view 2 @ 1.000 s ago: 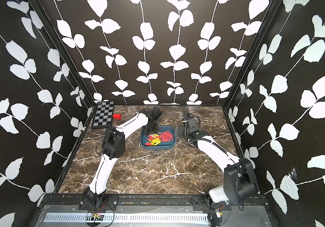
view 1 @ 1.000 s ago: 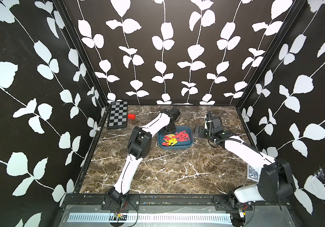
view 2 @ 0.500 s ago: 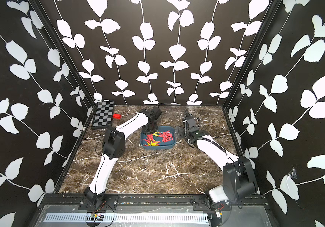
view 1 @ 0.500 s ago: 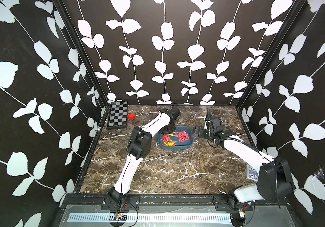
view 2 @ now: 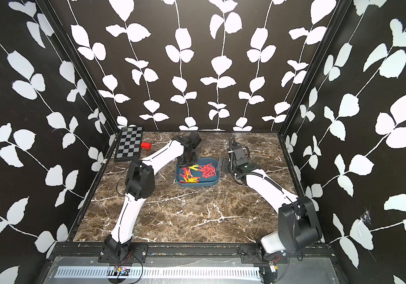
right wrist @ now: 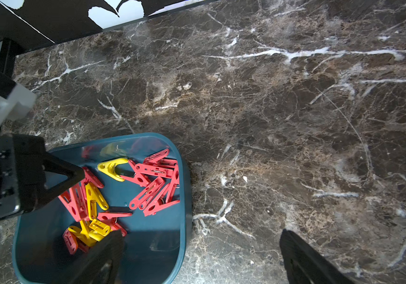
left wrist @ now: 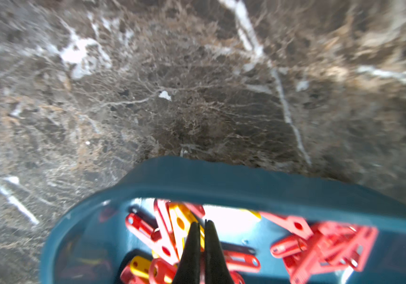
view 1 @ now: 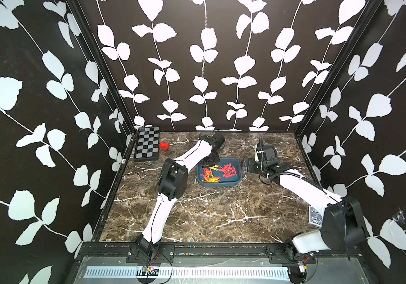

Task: Take the clothespins out of the storage box
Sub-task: Pick up the clothespin from the storage box, then place the clothespin at the center of the board.

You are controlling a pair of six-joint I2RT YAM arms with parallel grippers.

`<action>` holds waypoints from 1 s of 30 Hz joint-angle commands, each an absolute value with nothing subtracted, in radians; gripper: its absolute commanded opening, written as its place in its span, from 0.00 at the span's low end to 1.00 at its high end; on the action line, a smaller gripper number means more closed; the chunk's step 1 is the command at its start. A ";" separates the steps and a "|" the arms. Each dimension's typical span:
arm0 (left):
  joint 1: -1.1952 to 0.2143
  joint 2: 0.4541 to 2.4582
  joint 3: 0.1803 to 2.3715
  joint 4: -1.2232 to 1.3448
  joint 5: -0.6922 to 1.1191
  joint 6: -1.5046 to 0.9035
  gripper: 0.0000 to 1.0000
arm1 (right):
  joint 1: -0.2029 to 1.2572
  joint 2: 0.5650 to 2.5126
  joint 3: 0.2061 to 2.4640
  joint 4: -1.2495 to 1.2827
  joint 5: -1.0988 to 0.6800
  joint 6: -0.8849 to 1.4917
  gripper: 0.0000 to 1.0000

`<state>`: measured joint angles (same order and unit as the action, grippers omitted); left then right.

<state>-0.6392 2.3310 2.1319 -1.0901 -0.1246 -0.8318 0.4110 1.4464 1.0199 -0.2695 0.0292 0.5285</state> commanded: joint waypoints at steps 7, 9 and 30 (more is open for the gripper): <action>-0.643 2.072 1.987 -1.102 -0.190 -0.751 0.02 | 0.449 1.414 1.037 -0.200 -0.041 0.514 0.99; -0.643 2.019 1.923 -1.099 -0.192 -0.730 0.02 | 0.469 1.413 1.044 -0.198 -0.055 0.505 0.99; -0.612 1.727 1.169 -0.698 0.116 -0.461 0.02 | 0.644 1.443 1.101 -0.251 -0.003 0.513 0.99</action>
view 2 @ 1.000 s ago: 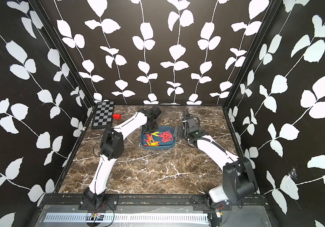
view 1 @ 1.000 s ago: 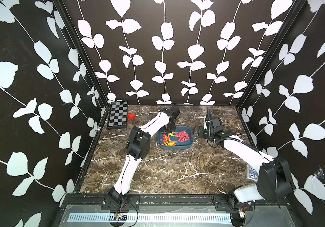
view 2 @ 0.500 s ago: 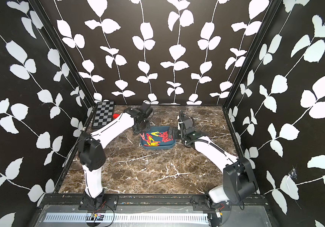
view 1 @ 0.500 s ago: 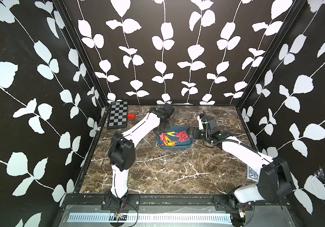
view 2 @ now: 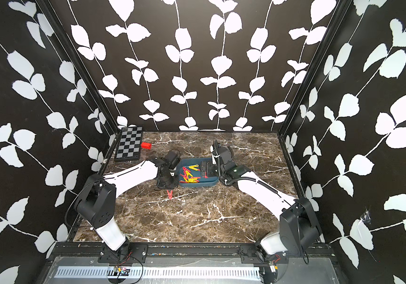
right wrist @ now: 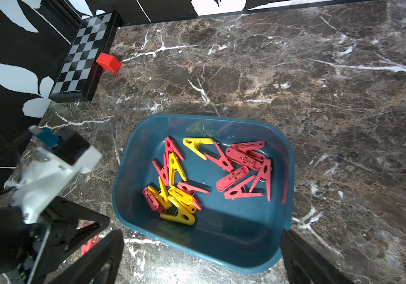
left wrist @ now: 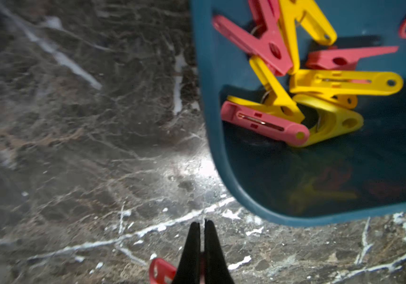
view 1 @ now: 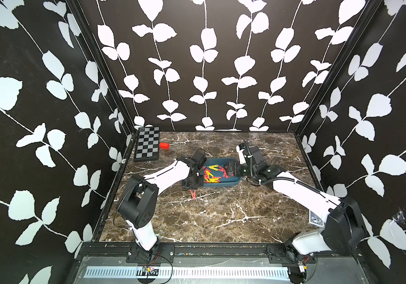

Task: Take the clothespins out of the storage box
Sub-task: Place the clothespin at the center of the board.

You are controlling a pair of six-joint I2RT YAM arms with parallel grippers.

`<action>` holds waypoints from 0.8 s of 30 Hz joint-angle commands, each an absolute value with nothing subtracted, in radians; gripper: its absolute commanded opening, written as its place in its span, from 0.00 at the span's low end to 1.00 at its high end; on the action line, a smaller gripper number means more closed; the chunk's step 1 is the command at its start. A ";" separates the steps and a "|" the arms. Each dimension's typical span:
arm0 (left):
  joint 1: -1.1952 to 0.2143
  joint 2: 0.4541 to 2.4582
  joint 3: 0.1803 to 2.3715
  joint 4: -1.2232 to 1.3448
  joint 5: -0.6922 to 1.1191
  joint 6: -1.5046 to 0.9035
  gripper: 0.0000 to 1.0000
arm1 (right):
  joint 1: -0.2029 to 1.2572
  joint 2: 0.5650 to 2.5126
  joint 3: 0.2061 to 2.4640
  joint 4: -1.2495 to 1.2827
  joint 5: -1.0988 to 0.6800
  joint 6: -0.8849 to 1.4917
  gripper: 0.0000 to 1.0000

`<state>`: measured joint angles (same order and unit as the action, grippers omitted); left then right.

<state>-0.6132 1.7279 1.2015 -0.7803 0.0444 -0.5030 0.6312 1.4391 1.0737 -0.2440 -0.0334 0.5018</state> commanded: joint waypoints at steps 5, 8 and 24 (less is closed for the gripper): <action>-0.645 1.765 1.129 -0.676 0.129 -0.438 0.04 | 0.650 1.453 1.106 -0.265 0.008 0.522 0.99; -0.661 1.785 1.101 -0.667 0.127 -0.440 0.05 | 0.652 1.462 1.113 -0.282 0.015 0.519 0.99; -0.692 1.751 1.129 -0.717 0.104 -0.459 0.39 | 0.652 1.571 1.210 -0.351 0.050 0.440 0.98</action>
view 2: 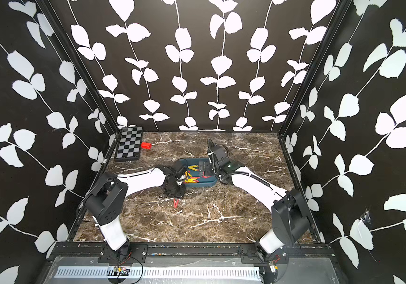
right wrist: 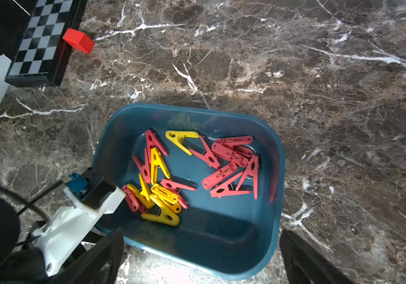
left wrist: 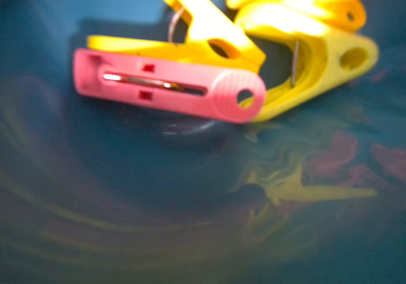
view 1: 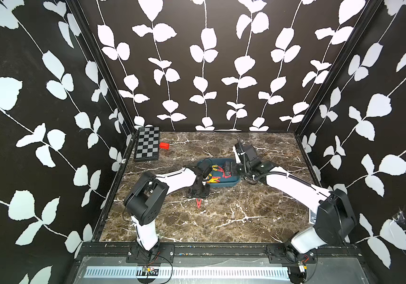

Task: Take the clothespins out of the storage box
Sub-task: Place the clothespin at the center of the board.

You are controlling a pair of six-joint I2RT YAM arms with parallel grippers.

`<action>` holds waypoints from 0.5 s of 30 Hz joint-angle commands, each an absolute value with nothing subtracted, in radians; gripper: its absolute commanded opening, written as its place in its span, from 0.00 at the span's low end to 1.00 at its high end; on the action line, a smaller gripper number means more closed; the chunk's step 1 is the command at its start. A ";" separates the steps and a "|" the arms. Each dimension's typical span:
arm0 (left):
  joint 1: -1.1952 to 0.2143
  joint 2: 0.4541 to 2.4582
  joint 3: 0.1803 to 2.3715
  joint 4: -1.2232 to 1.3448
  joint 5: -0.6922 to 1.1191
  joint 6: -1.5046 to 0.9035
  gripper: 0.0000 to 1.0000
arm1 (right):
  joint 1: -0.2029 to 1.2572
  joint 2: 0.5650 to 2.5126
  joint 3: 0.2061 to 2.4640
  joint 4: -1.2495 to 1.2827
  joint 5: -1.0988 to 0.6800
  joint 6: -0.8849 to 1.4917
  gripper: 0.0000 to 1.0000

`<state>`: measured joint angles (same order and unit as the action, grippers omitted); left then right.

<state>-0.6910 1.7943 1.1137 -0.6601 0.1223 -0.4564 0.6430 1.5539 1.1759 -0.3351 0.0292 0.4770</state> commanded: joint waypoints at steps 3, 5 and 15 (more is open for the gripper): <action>-0.691 1.725 1.157 -0.752 0.091 -0.464 0.51 | 0.652 1.618 1.242 -0.363 0.050 0.406 0.95; -0.691 1.697 1.173 -0.773 0.077 -0.471 0.61 | 0.652 1.654 1.276 -0.385 0.063 0.385 0.91; -0.618 1.556 1.213 -0.789 0.058 -0.531 0.95 | 0.652 1.800 1.402 -0.414 0.174 0.245 0.60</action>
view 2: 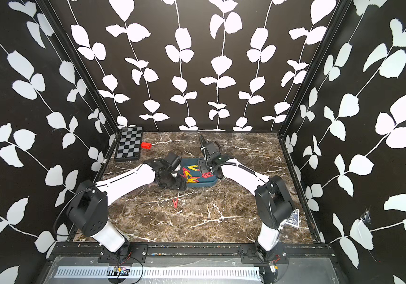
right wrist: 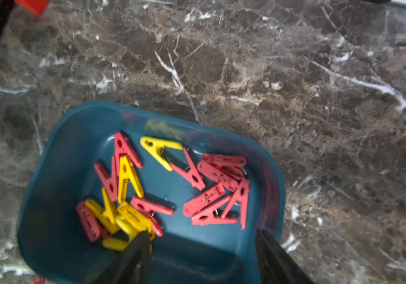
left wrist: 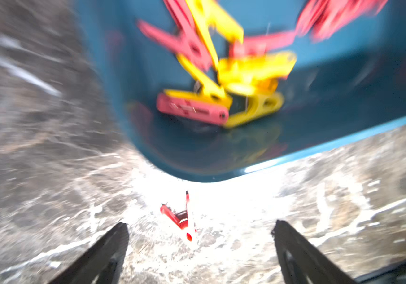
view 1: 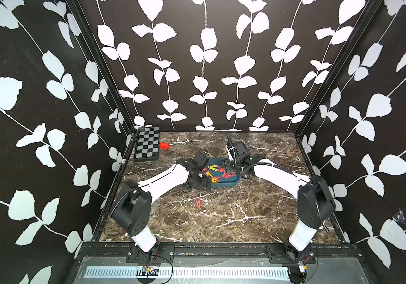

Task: Take the clothespins out of the storage box
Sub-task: Place the clothespin at the center of the board, then pick up the clothespin from the storage box.

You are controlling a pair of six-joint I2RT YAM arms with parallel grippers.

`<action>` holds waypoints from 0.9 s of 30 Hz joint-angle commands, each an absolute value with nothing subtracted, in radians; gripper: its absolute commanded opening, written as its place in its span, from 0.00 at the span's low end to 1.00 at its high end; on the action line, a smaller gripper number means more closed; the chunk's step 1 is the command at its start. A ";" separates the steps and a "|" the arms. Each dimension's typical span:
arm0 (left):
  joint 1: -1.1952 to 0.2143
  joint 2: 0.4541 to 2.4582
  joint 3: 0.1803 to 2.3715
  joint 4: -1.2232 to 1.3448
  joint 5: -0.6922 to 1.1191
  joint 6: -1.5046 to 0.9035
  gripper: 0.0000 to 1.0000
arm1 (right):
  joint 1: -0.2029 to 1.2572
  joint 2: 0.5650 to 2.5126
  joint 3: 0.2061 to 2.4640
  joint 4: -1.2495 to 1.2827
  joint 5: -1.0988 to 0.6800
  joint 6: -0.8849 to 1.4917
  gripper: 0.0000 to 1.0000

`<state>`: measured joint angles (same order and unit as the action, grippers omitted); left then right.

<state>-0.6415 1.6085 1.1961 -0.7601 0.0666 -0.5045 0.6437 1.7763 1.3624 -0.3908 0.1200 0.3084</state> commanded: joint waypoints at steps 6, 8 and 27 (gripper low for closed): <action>-0.570 1.504 1.216 -0.776 0.084 -0.556 0.96 | 0.666 1.860 1.438 -0.438 0.188 0.184 0.58; -0.559 1.492 1.214 -0.773 0.082 -0.560 0.96 | 0.681 1.873 1.433 -0.440 0.193 0.150 0.58; -0.526 1.473 1.207 -0.760 0.097 -0.571 0.97 | 0.758 2.046 1.507 -0.504 0.398 -0.043 0.44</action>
